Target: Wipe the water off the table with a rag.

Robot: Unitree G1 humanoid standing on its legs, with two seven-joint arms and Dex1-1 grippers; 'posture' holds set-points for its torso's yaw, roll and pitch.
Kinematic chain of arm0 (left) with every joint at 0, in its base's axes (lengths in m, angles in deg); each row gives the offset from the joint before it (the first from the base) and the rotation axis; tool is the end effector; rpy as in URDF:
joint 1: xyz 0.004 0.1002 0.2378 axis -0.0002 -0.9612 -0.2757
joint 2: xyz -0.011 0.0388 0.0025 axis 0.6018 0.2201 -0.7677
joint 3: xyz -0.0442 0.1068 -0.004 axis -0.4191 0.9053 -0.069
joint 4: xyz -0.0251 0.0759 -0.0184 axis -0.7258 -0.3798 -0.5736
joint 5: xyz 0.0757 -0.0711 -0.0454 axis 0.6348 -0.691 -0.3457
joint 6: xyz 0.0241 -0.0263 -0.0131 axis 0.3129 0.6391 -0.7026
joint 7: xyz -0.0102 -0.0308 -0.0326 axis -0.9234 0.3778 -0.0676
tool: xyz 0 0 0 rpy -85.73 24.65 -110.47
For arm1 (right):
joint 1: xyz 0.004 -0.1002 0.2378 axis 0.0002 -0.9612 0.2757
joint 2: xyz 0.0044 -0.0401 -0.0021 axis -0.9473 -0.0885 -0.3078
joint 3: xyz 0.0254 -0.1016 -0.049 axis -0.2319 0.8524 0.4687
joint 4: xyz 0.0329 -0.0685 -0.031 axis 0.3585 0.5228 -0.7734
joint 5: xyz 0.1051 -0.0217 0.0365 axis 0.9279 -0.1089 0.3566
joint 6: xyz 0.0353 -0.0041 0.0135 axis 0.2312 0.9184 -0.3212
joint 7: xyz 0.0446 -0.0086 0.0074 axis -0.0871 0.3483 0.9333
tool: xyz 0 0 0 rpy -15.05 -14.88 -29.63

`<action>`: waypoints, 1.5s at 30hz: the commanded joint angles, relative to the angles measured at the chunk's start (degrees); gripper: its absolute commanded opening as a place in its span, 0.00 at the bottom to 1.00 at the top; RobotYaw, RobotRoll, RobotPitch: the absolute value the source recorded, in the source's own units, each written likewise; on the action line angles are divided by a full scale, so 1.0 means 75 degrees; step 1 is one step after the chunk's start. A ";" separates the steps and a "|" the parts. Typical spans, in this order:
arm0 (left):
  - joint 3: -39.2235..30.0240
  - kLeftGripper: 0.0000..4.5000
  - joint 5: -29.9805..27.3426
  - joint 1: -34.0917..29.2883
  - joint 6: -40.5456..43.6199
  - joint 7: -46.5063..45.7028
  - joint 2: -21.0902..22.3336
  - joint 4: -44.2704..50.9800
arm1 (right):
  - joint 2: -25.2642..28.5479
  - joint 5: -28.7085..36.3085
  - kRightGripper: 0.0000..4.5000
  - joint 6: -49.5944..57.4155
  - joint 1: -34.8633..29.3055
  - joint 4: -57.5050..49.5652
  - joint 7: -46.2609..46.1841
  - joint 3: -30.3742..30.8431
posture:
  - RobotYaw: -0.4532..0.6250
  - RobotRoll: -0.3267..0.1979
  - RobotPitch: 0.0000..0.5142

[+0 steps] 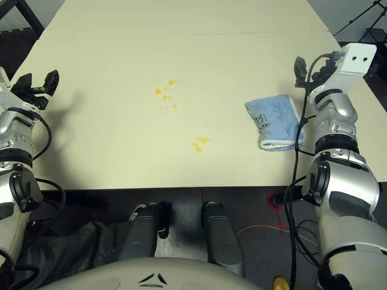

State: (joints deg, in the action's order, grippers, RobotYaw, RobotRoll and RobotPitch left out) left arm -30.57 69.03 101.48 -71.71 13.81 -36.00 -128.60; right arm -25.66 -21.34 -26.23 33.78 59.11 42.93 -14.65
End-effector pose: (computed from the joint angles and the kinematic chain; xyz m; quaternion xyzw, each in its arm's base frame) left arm 0.3125 0.3657 0.1384 -0.0245 -0.1077 0.0180 0.9937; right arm 0.3377 -0.3327 0.1466 0.0314 -0.0963 -0.0521 0.9935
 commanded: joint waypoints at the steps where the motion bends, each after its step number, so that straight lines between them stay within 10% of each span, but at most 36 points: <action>1: -0.0047 1.00 -0.0045 -0.0046 -0.0056 -0.0011 0.0033 -0.0025 | 0.0023 0.0049 1.00 -0.0030 0.0012 0.0099 -0.0014 -0.0055 | 0.54 0.62 0.28; 15: 0.0213 1.00 -0.0107 -0.0076 0.0318 0.1578 0.0066 0.0450 | -0.0055 0.0050 1.00 0.0018 -0.0061 0.0076 -0.0005 -0.0030 | 0.56 0.62 0.34; 26: 0.1835 1.00 -0.0794 -0.2026 0.2896 0.5778 0.0235 0.4554 | 0.0012 0.0030 1.00 0.0073 -0.0184 0.0124 -0.0043 -0.0048 | 0.55 0.62 0.37; 35: 0.2527 1.00 -0.0732 -0.2493 0.3037 0.6684 0.0413 0.5468 | 0.0346 0.0039 1.00 0.0241 -0.0424 0.0001 0.0189 -0.0043 | 0.56 0.62 0.38; 45: 0.2513 1.00 -0.0806 -0.2562 0.3021 0.6614 0.0284 0.5665 | 0.1547 0.0829 1.00 0.4919 -0.1210 -0.2312 0.3079 0.0285 | 0.56 0.62 0.38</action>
State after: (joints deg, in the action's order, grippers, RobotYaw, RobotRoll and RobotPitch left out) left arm -12.33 63.19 83.39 -48.94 63.07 -33.81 -87.08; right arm -14.84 -16.35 5.62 25.57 45.41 63.78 -13.31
